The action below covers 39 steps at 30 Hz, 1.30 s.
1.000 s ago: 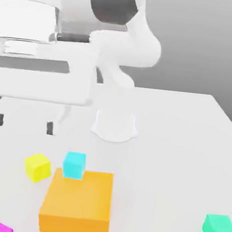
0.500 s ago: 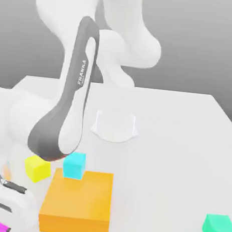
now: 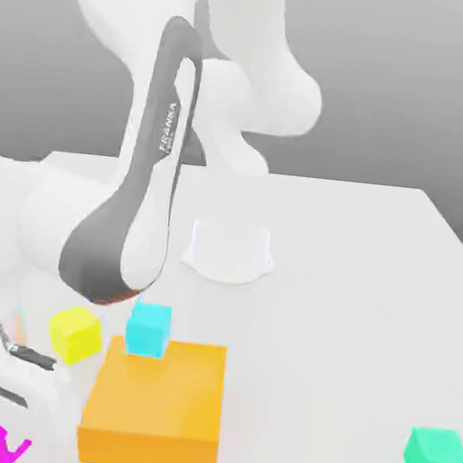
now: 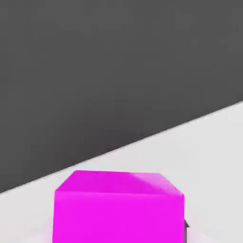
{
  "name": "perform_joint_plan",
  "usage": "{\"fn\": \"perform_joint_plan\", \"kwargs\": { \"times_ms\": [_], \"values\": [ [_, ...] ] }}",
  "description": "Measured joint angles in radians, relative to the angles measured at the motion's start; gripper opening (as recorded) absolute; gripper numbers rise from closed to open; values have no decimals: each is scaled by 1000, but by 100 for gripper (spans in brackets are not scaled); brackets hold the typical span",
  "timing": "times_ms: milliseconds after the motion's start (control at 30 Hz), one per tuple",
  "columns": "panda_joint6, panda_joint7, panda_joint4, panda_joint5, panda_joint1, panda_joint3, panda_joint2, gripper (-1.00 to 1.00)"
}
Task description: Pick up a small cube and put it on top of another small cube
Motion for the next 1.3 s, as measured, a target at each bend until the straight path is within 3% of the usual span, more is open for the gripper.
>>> {"fn": "perform_joint_plan", "kwargs": {
  "times_ms": [333, 667, 867, 900, 1133, 1300],
  "values": [
    [-52, 258, -300, -93, 47, 1, -364, -100],
    [-103, 557, -599, -242, -32, 110, -725, -100],
    [107, 577, -657, -247, -36, 115, -574, -100],
    [133, 576, -661, -245, -35, 114, -552, 100],
    [131, 577, -661, -247, -36, 115, -553, 100],
    [-54, 585, -635, -256, -43, 123, -712, 100]
  ]
}}
